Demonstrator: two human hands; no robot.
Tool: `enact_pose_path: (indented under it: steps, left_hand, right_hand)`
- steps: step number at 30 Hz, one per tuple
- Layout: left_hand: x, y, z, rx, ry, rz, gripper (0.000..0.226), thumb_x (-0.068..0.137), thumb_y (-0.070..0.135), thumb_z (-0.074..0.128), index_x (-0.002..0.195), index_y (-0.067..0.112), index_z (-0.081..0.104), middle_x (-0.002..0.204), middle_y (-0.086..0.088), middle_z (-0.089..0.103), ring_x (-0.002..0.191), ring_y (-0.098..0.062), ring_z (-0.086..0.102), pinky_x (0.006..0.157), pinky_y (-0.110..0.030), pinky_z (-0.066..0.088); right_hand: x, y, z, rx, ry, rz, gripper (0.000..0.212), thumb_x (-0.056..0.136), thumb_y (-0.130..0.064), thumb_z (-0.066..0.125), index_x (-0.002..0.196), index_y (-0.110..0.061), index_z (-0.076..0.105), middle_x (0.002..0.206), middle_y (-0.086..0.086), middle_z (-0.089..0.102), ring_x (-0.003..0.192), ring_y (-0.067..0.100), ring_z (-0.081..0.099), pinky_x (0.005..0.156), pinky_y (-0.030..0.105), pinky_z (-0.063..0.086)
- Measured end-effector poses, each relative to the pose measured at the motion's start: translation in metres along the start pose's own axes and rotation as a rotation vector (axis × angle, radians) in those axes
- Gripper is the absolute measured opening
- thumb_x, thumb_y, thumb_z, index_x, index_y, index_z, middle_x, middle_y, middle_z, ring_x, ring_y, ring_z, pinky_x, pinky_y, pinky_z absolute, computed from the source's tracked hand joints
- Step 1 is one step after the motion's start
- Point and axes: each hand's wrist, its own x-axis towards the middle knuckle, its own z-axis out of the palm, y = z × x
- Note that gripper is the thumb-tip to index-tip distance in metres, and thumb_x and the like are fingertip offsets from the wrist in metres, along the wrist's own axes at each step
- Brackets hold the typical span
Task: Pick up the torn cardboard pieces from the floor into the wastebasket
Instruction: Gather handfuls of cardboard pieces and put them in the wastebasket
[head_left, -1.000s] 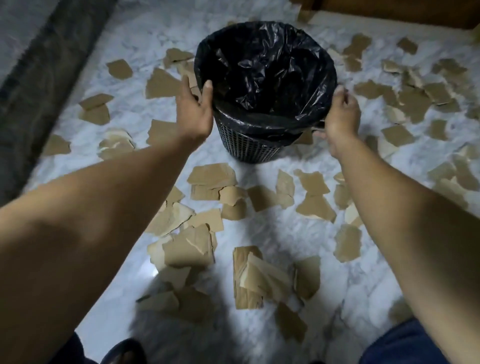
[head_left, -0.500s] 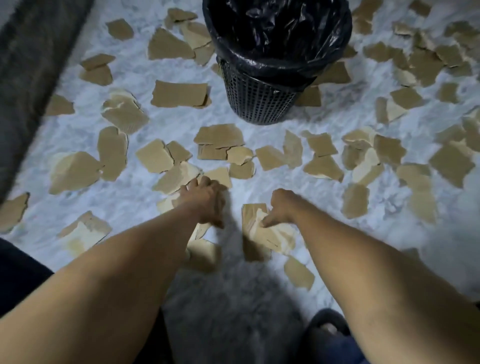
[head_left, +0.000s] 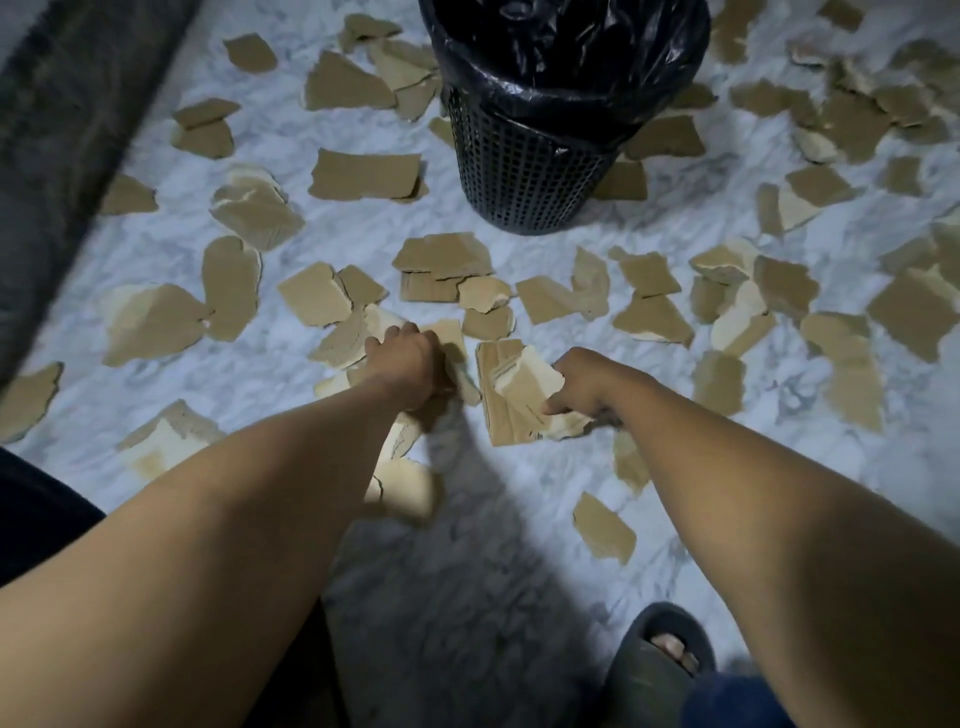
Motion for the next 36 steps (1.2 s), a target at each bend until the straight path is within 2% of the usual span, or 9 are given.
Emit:
enact_pose_path:
  steps: [2, 6, 9, 14, 21, 27, 30, 33, 36]
  left_hand:
    - [0.002, 0.000, -0.009, 0.026, -0.050, -0.002, 0.030, 0.089, 0.036, 0.058, 0.113, 0.018, 0.062, 0.107, -0.009, 0.059, 0.105, -0.031, 0.051, 0.096, -0.052, 0.035]
    - [0.004, -0.003, -0.023, -0.084, -0.176, -0.023, 0.041, 0.090, 0.059, 0.050, 0.108, 0.024, 0.062, 0.105, -0.004, 0.056, 0.110, -0.032, 0.048, 0.095, -0.053, 0.035]
    - [0.005, -0.009, -0.036, -0.149, -0.128, -0.057, 0.030, 0.096, 0.044, 0.042, 0.112, 0.030, 0.064, 0.125, -0.008, 0.050, 0.123, -0.037, 0.037, 0.099, -0.056, 0.033]
    - [-0.003, -0.023, -0.044, -0.292, -0.019, -0.143, 0.021, 0.097, 0.040, 0.046, 0.103, 0.036, 0.067, 0.131, -0.002, 0.054, 0.122, -0.033, 0.043, 0.098, -0.052, 0.035]
    - [-0.026, -0.062, -0.029, -0.816, 0.042, -0.360, 0.013, 0.087, 0.008, 0.054, 0.082, 0.010, 0.066, 0.089, -0.011, 0.071, 0.085, -0.030, 0.068, 0.072, -0.039, 0.059]
    - [-0.043, -0.077, -0.030, -1.167, -0.018, -0.526, 0.017, 0.090, 0.014, 0.067, 0.078, 0.019, 0.056, 0.078, -0.009, 0.062, 0.068, -0.024, 0.057, 0.067, -0.037, 0.052]
    - [-0.041, -0.078, -0.029, -1.162, -0.015, -0.549, 0.012, 0.097, 0.023, 0.057, 0.087, 0.017, 0.058, 0.082, -0.009, 0.061, 0.067, -0.022, 0.058, 0.061, -0.030, 0.050]
    - [-0.046, -0.074, -0.026, -1.040, 0.041, -0.538, 0.016, 0.099, 0.020, 0.054, 0.087, 0.013, 0.061, 0.076, -0.004, 0.057, 0.062, -0.017, 0.052, 0.045, -0.020, 0.040]
    - [-0.059, -0.075, -0.004, -0.928, -0.060, -0.525, 0.017, 0.093, 0.023, 0.058, 0.091, 0.007, 0.065, 0.084, -0.007, 0.062, 0.080, -0.023, 0.059, 0.061, -0.025, 0.049]
  right_hand:
    - [-0.002, -0.006, -0.015, 0.080, -0.035, 0.042, 0.021, 0.087, -0.023, 0.077, 0.096, -0.011, 0.062, 0.096, 0.012, 0.068, 0.074, 0.025, 0.068, 0.056, 0.035, 0.056]
    - [0.006, -0.018, -0.012, 0.090, -0.111, 0.090, 0.035, 0.090, -0.027, 0.070, 0.119, -0.008, 0.062, 0.109, 0.012, 0.071, 0.094, 0.033, 0.070, 0.087, 0.046, 0.058]
    - [0.014, -0.028, 0.007, 0.284, -0.102, 0.127, 0.038, 0.092, -0.021, 0.062, 0.127, -0.007, 0.056, 0.119, 0.013, 0.067, 0.098, 0.031, 0.068, 0.085, 0.039, 0.056]
    - [0.026, -0.042, 0.025, 0.098, 0.126, 0.175, 0.079, 0.082, -0.055, 0.053, 0.148, -0.015, 0.034, 0.146, 0.014, 0.035, 0.137, 0.034, 0.032, 0.106, 0.045, 0.038]
    - [0.038, -0.062, 0.040, 0.002, 0.262, 0.173, 0.066, 0.077, -0.060, 0.071, 0.123, -0.015, 0.059, 0.136, 0.010, 0.045, 0.129, 0.032, 0.040, 0.103, 0.045, 0.040]
    - [0.037, -0.066, 0.033, 0.119, 0.190, 0.224, 0.064, 0.074, -0.054, 0.081, 0.115, -0.009, 0.061, 0.111, 0.010, 0.069, 0.100, 0.030, 0.064, 0.068, 0.031, 0.047]
    - [0.040, -0.074, 0.038, 0.134, 0.232, 0.199, 0.061, 0.072, -0.051, 0.083, 0.114, -0.012, 0.059, 0.109, 0.007, 0.069, 0.089, 0.028, 0.063, 0.065, 0.029, 0.048]
    - [0.041, -0.077, 0.043, 0.129, 0.263, 0.156, 0.063, 0.067, -0.053, 0.084, 0.110, -0.015, 0.058, 0.110, 0.009, 0.069, 0.099, 0.034, 0.066, 0.083, 0.040, 0.056]
    - [0.038, -0.078, 0.046, 0.167, 0.289, 0.071, 0.062, 0.070, -0.045, 0.086, 0.117, -0.017, 0.056, 0.117, 0.010, 0.068, 0.105, 0.036, 0.064, 0.087, 0.045, 0.055]
